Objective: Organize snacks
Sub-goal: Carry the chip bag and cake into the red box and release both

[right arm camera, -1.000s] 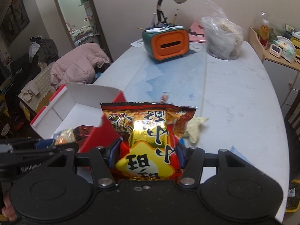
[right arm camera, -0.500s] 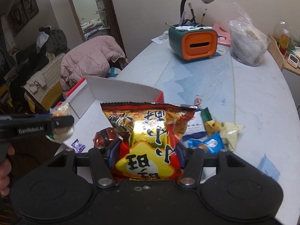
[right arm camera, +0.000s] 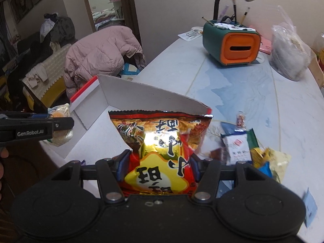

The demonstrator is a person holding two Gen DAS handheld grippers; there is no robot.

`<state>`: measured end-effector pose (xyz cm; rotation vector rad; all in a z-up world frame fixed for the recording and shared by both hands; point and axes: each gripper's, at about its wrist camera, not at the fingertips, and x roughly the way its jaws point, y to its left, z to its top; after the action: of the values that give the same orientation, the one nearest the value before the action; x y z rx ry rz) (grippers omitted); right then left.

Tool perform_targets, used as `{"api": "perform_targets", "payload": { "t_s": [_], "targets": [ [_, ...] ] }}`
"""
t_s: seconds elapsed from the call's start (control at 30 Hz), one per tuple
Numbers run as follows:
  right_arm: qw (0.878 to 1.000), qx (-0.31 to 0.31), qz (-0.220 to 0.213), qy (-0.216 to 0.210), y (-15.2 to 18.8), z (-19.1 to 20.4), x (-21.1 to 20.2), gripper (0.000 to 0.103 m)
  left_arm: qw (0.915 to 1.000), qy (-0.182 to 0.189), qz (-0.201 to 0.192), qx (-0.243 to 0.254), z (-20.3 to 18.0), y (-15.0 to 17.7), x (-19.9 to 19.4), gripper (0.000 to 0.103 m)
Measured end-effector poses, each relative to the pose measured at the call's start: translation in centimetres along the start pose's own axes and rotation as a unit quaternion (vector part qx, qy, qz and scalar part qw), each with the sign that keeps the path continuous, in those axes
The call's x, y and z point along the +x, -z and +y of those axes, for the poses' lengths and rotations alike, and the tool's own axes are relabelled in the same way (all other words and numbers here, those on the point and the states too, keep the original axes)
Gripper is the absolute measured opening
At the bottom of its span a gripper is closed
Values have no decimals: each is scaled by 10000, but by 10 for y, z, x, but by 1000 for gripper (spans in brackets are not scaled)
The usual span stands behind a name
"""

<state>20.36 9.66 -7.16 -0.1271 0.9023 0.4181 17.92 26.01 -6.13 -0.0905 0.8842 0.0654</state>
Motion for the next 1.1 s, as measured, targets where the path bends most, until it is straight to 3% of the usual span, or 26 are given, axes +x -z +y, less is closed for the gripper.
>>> {"api": "perform_targets", "payload": {
  "t_s": [0.37,0.77,1.1],
  "targets": [
    [9988,-294,363,168,-18,17,57,57,9985,-23,437,329,1,-2,44,35],
    [9967,-515,589,217,-14,29,75,58,9952,-38,809,550,-2,3,64,35],
    [9970,-490,525,285,-14,28,70,64,9965,78,663,507,-1,7,54,37]
  ]
}}
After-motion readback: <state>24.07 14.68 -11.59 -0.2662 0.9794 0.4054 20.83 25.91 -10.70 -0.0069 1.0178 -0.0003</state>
